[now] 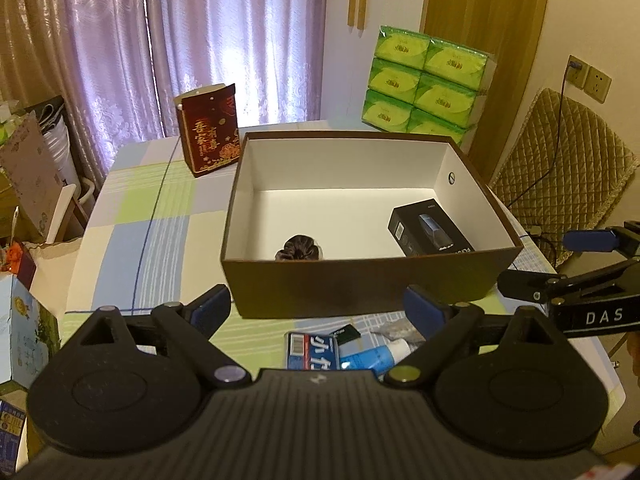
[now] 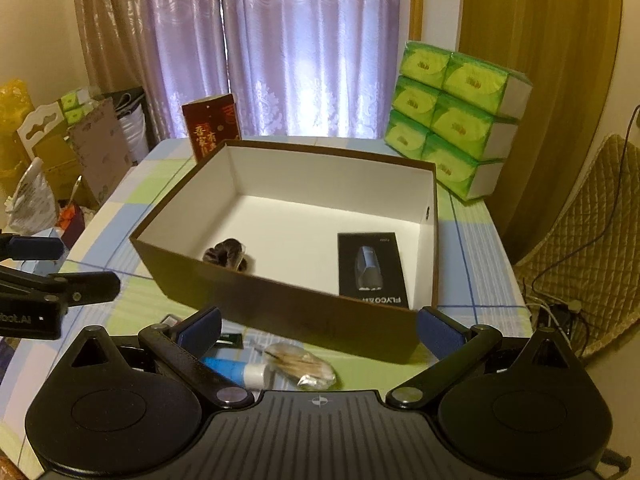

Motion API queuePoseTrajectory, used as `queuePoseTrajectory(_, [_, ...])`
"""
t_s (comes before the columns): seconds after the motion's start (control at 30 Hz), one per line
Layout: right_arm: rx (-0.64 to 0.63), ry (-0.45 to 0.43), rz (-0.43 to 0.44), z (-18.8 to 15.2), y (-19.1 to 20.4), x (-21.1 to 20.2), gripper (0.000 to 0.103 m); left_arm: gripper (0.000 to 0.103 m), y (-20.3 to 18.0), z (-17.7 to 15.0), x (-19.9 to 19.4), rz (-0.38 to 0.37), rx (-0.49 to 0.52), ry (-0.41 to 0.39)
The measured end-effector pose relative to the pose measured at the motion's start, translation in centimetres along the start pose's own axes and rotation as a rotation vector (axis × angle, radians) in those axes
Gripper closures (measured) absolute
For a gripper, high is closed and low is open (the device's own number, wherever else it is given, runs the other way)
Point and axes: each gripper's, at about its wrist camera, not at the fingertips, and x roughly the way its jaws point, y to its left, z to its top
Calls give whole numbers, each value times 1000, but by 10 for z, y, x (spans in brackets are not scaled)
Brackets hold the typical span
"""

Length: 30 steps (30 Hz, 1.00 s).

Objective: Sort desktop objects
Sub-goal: 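Withdraw both tools from the box back toward the remaining items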

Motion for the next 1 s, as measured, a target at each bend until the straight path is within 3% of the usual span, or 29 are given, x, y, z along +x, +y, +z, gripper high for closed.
queuePoseTrajectory(0.37, [30, 31, 18, -34, -8, -14, 2, 11, 19, -47, -27, 22, -34, 31])
queuePoseTrajectory(0.67, [52, 106, 44, -63, -12, -6, 2, 11, 18, -81, -16, -2, -37, 111])
queuePoseTrajectory(1.0, [43, 199, 76, -89, -2, 26, 2, 12, 20, -95, 2, 2, -48, 171])
